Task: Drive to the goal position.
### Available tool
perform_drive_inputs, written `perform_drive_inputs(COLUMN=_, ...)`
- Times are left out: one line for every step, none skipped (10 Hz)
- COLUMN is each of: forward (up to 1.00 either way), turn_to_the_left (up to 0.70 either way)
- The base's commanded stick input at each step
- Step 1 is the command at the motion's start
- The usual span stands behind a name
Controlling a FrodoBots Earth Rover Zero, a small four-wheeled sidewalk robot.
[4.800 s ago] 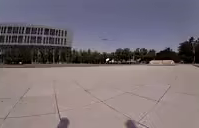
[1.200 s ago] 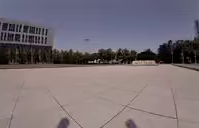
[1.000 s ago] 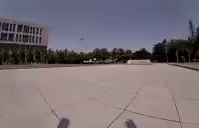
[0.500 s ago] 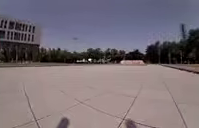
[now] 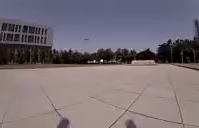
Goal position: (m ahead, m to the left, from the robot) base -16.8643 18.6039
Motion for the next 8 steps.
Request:
perform_drive_inputs(forward=-1.0, turn_to_the_left=-0.4)
perform_drive_inputs(forward=-1.0, turn_to_the_left=-0.4)
perform_drive_inputs(forward=-1.0, turn_to_the_left=-0.4)
perform_drive_inputs(forward=-1.0, turn_to_the_left=-0.4)
perform_drive_inputs(forward=-1.0, turn_to_the_left=-0.4)
perform_drive_inputs(forward=-1.0, turn_to_the_left=-0.4)
perform_drive_inputs(forward=-1.0, turn_to_the_left=-0.4)
perform_drive_inputs(forward=-1.0, turn_to_the_left=-0.4)
